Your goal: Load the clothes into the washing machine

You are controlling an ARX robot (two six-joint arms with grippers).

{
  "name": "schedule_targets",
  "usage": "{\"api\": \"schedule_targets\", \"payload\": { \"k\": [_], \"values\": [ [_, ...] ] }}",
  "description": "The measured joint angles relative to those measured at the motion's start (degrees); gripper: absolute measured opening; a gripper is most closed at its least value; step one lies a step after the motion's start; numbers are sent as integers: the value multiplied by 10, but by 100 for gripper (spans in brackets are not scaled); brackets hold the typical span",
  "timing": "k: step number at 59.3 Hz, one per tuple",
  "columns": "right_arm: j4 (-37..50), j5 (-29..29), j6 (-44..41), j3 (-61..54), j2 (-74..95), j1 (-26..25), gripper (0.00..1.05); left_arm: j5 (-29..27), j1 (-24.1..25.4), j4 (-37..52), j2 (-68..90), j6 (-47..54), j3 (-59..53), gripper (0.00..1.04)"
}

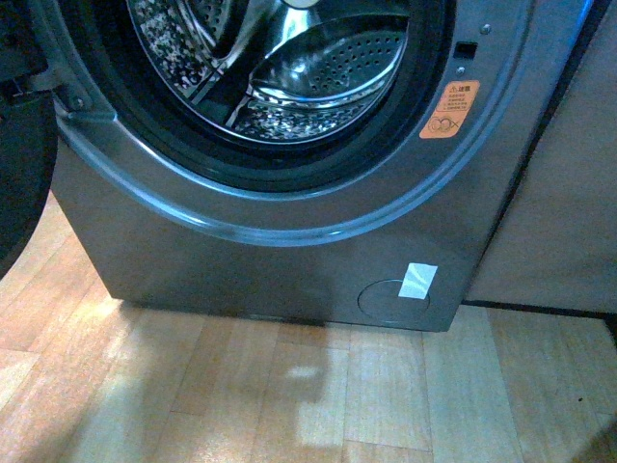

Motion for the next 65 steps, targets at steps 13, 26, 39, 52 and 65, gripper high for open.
{"api": "schedule_targets", "payload": {
  "k": [13,26,39,52,65],
  "values": [
    [17,2,2,-7,2,-2,93,0,0,0,0,0,0,98],
    [55,-3,21,-27,-3,-7,62,0,0,0,0,0,0,98],
    [103,-9,44,-70,-29,-11,26,0,0,0,0,0,0,98],
    [166,-20,59,-135,-83,-20,12,0,0,0,0,0,0,98],
    [226,-53,58,-208,-172,-33,12,0,0,0,0,0,0,98]
  ]
}}
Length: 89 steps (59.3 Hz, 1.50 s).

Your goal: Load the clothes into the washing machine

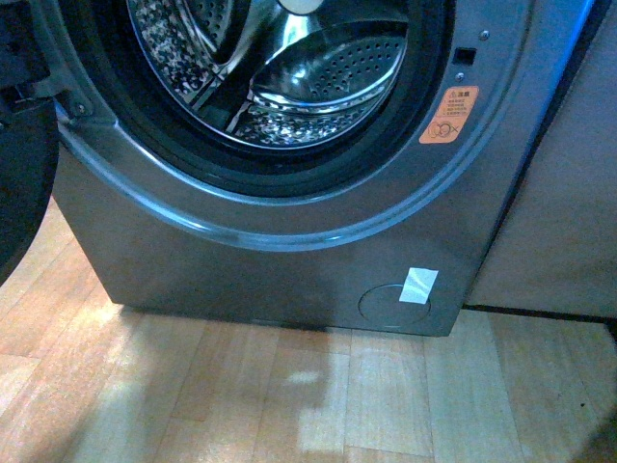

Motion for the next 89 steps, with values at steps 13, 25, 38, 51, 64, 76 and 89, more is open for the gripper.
{"api": "schedule_targets", "payload": {
  "k": [13,25,38,51,64,76,89],
  "values": [
    [42,-43,8,-65,-95,-14,12,0,0,0,0,0,0,98],
    [59,-95,31,-113,-190,-36,12,0,0,0,0,0,0,98],
    [34,-169,76,-110,-332,-72,12,0,0,0,0,0,0,98],
    [19,-232,150,-65,-463,-67,12,0,0,0,0,0,0,98],
    [9,-260,224,14,-566,-31,12,0,0,0,0,0,0,98],
    [-29,-263,274,117,-632,38,12,0,0,0,0,0,0,98],
    [-122,-221,280,255,-667,163,12,0,0,0,0,0,0,98]
  ]
}}
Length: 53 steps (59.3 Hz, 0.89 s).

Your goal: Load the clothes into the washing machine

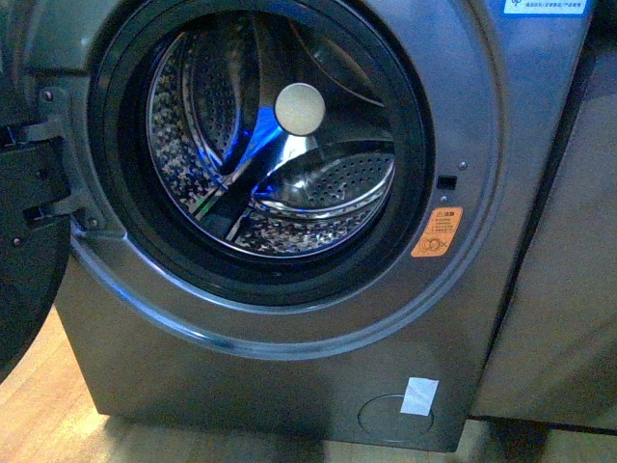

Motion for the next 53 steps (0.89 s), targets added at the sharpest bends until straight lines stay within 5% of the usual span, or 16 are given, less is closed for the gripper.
{"api": "schedule_targets", "payload": {
  "k": [16,34,53],
  "values": [
    [-154,134,-51,155,5,245,12,0,0,0,0,0,0,98],
    [-209,297,-148,164,52,537,12,0,0,0,0,0,0,98],
    [-184,369,-179,121,70,720,12,0,0,0,0,0,0,98]
  ]
}}
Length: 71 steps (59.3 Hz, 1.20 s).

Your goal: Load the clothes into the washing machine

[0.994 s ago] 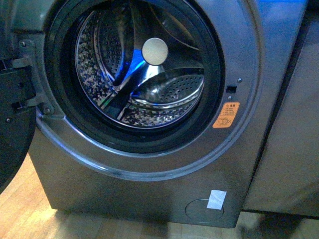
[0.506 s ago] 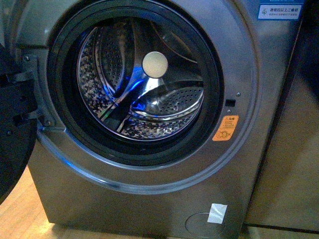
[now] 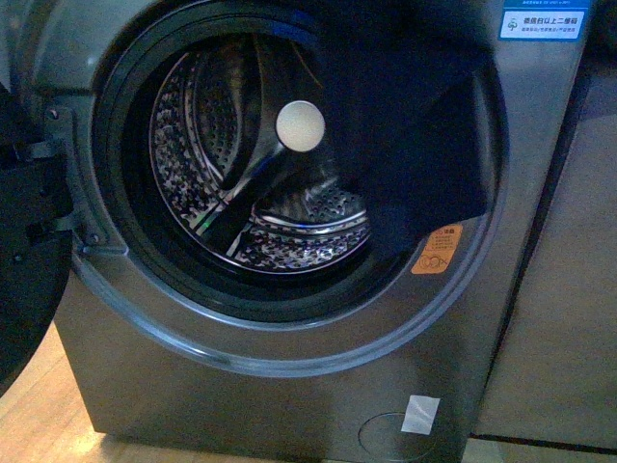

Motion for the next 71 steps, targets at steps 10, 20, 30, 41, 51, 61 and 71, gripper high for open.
{"api": "schedule_targets", "payload": {
  "k": [10,20,30,41,51,61,71],
  "values": [
    [84,-15,7,-54,22,19,12,0,0,0,0,0,0,98],
    [84,-16,7,-62,43,24,12,0,0,0,0,0,0,98],
    [84,-16,7,-62,41,24,12,0,0,0,0,0,0,98],
    [84,-15,6,-62,41,24,12,113,44,39,14,-61,0,98],
    [84,-15,7,-62,41,24,12,332,166,190,134,-218,11,98],
    [84,-15,7,-62,41,24,12,375,179,323,304,-252,105,98],
    [84,-15,7,-62,41,24,12,377,115,436,510,-276,250,98]
  ]
}}
